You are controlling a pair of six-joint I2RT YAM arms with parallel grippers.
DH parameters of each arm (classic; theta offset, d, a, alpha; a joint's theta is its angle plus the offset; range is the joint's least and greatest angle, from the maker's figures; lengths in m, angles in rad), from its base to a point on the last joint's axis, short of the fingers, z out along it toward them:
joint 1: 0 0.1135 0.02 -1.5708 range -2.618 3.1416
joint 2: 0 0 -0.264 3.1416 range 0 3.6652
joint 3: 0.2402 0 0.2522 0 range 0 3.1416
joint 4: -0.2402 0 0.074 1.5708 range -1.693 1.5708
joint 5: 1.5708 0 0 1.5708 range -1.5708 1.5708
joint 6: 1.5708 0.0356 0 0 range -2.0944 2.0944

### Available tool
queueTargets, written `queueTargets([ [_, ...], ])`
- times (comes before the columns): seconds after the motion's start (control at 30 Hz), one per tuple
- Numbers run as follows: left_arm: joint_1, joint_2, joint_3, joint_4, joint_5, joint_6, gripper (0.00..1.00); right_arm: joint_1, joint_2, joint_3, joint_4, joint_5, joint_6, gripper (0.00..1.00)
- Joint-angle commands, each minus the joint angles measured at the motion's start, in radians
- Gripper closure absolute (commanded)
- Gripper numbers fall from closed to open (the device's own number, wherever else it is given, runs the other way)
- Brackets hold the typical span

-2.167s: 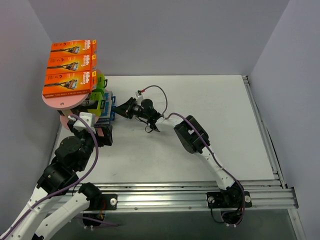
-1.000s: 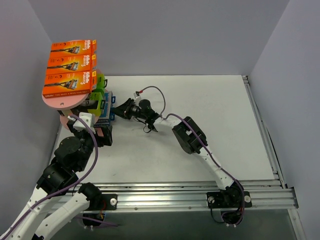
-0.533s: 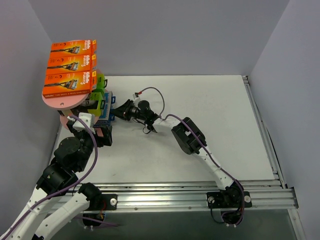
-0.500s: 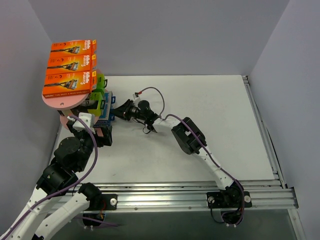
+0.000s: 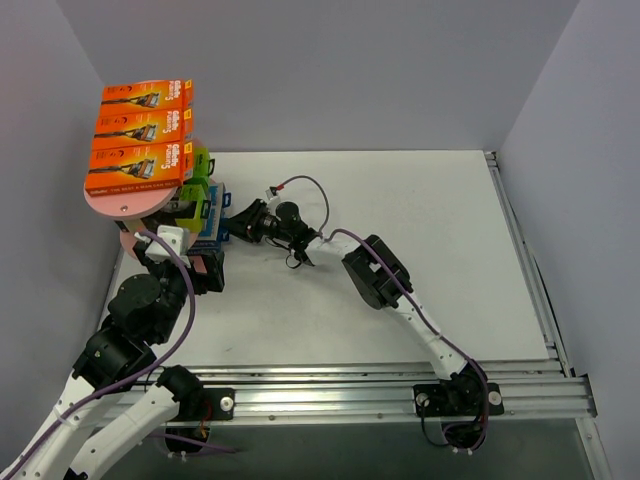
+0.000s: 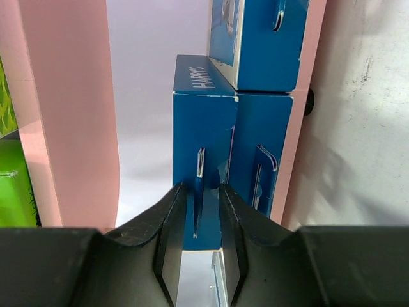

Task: Place and organize the shaving razors onto the shelf
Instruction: Place the shaving razor onto shelf

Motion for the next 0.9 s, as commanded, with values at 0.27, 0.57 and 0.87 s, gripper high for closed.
queueTargets([
  [0.27,-0.002,-0.003,0.011,0.041,0.000,-0.005,0.05,-0.001,-0.047,-0.039,0.096,-0.024,-0.004,0.72],
  [0.57,-0.002,0.006,0.013,0.041,0.002,0.000,0.05,-0.026,-0.133,-0.177,0.186,-0.032,0.001,0.70],
  [0.87,0.004,0.012,0.011,0.042,-0.008,0.006,0.04,-0.064,-0.208,-0.312,0.294,-0.049,0.012,0.63],
])
